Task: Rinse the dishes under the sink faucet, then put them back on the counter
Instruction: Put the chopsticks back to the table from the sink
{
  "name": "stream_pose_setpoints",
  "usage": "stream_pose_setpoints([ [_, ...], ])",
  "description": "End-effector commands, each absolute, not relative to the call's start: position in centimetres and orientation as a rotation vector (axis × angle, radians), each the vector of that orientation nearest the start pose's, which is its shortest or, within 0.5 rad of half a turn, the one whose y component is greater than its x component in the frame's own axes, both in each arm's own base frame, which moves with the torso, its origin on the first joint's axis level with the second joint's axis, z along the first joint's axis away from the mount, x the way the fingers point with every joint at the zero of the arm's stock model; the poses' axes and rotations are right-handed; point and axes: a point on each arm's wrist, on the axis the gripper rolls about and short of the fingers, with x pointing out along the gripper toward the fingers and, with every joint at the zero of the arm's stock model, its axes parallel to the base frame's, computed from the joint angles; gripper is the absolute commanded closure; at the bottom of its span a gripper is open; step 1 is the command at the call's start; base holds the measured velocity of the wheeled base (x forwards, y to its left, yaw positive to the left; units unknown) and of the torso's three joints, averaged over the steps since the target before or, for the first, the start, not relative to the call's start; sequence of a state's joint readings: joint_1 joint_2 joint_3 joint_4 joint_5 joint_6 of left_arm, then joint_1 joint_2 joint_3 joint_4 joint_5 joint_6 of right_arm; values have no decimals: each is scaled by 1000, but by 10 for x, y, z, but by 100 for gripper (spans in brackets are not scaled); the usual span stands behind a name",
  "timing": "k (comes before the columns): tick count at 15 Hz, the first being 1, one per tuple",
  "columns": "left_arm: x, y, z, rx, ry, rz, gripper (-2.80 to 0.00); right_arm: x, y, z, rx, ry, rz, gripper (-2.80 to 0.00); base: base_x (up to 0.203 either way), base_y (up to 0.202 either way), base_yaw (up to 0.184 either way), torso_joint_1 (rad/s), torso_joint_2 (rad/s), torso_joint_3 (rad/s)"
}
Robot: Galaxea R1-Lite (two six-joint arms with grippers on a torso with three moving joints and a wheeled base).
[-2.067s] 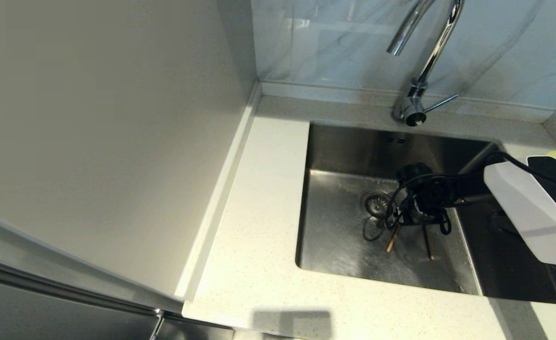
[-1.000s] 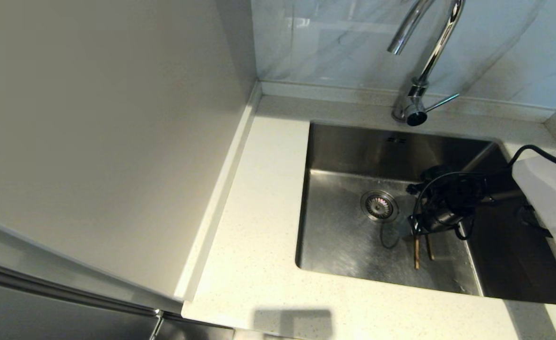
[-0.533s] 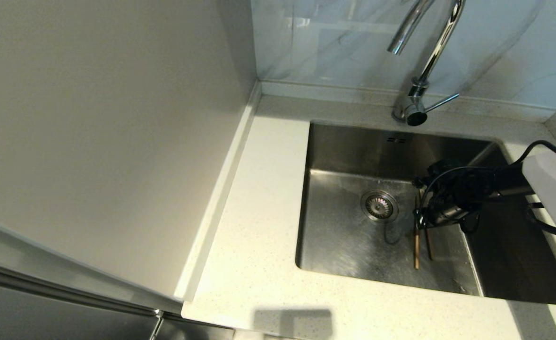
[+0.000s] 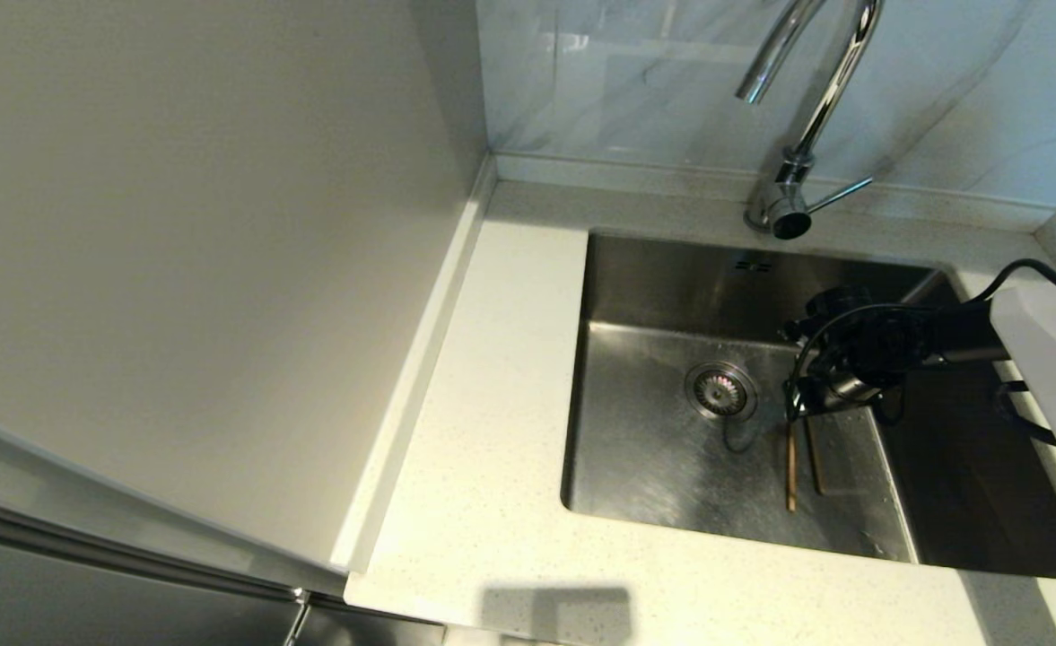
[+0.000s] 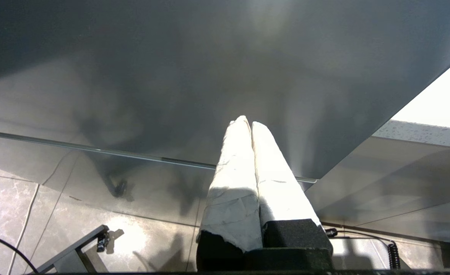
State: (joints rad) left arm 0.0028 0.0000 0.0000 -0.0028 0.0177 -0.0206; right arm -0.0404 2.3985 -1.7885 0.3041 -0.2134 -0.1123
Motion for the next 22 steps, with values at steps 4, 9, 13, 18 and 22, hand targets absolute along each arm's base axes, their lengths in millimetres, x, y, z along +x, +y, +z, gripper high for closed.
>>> stream_pose_setpoints([
  [4,-23,0,76,-22,-6,21,0,472,-23,82,-190,919,-190,-280,0,0,0,0,0,0],
  [9,-23,0,76,-22,-6,21,0,479,-24,78,-182,911,-192,-280,0,0,0,0,0,0],
  [13,-23,0,76,-22,-6,21,0,484,-24,67,-172,923,-173,-280,0,0,0,0,0,0],
  [18,-23,0,76,-22,-6,21,0,484,-29,58,-164,947,-170,-280,0,0,0,0,0,0],
  [22,-23,0,76,-22,-6,21,0,483,-33,54,-160,960,-169,-280,0,0,0,0,0,0],
])
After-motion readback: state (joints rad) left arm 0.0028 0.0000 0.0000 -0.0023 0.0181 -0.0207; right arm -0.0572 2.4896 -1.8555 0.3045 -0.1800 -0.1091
